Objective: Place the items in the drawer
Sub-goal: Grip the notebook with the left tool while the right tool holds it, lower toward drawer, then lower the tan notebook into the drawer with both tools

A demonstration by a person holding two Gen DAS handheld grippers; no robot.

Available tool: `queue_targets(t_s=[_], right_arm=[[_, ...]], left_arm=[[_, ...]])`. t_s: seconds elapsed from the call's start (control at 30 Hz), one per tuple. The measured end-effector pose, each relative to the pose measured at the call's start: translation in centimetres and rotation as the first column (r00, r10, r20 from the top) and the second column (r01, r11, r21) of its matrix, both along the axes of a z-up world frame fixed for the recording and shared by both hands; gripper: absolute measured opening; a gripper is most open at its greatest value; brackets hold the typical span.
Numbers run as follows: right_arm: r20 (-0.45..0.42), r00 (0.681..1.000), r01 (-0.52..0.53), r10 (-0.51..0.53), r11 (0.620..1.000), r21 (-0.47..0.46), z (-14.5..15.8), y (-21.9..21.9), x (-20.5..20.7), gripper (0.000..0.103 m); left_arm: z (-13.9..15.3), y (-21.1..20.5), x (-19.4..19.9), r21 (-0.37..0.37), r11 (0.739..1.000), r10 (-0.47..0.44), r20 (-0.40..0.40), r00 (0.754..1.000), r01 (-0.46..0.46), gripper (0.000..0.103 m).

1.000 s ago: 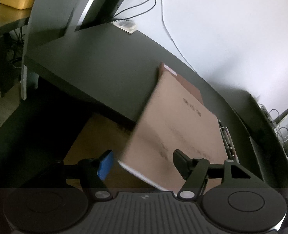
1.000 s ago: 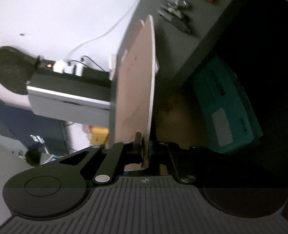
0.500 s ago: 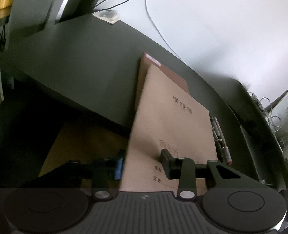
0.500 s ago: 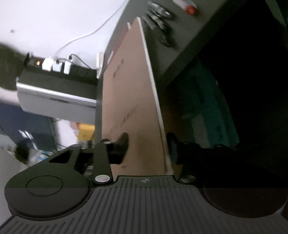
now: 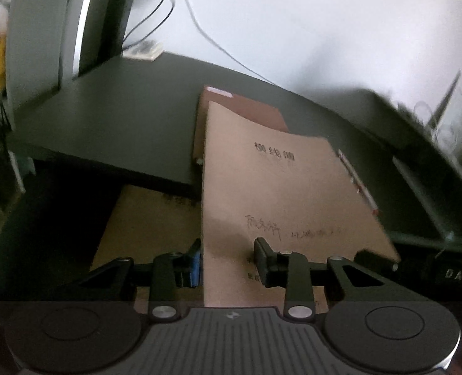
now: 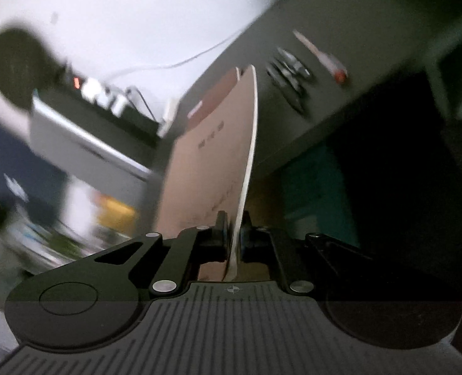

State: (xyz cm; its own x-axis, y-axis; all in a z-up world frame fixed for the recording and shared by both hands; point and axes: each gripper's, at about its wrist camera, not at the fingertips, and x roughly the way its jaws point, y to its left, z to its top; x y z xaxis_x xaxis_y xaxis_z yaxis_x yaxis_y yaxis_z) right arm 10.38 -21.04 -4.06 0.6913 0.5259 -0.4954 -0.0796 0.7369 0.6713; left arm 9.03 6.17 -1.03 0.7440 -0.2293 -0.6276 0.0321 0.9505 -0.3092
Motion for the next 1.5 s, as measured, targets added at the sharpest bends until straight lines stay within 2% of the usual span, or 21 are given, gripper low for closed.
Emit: queue_targets(t_s=[0.07, 0.17, 0.3, 0.67, 1.1, 1.27, 1.5], right_arm=[[0.049, 0.999, -0.010, 0.015, 0.995, -0.104, 1.0, 1.3, -1.4, 0.007], [0.087, 0.995, -0.025, 0.043, 0.980, -0.199, 2.1, 2.9, -3.3, 0.008], [0.112, 0.991, -0.047, 0.077, 0.969, -0.244, 3.1, 3.4, -5.7, 0.010], [0.184, 0.971, -0.087, 0.154, 0.941, -0.328, 5.6, 4.3, -12.0, 0.011], [0.165, 0.964, -0.150, 0.209, 0.939, -0.311, 6.7, 5.0, -15.4, 0.013], [0.131, 0.963, -0.184, 0.235, 0.930, -0.319, 6.0, 5.7, -15.4, 0.013], [0.037, 0.969, -0.223, 0.245, 0.927, -0.301, 4.5, 6.4, -13.9, 0.014]], left_arm=[[0.3, -0.5, -1.3, 0.040, 0.999, 0.004, 0.018, 1.000, -0.004, 0.032], [1.4, -0.4, -3.5, 0.048, 0.999, 0.012, 0.063, 0.998, -0.015, 0.032], [2.8, -0.4, -6.0, 0.070, 0.997, 0.017, 0.107, 0.994, -0.024, 0.032], [4.9, -0.3, -10.3, 0.078, 0.996, 0.027, 0.144, 0.989, -0.038, 0.032], [6.8, 0.2, -14.0, 0.098, 0.993, 0.053, 0.175, 0.983, -0.071, 0.032], [6.2, 0.6, -14.3, 0.110, 0.990, 0.068, 0.146, 0.987, -0.085, 0.032], [4.7, 0.9, -13.4, 0.119, 0.989, 0.080, 0.087, 0.993, -0.090, 0.032]])
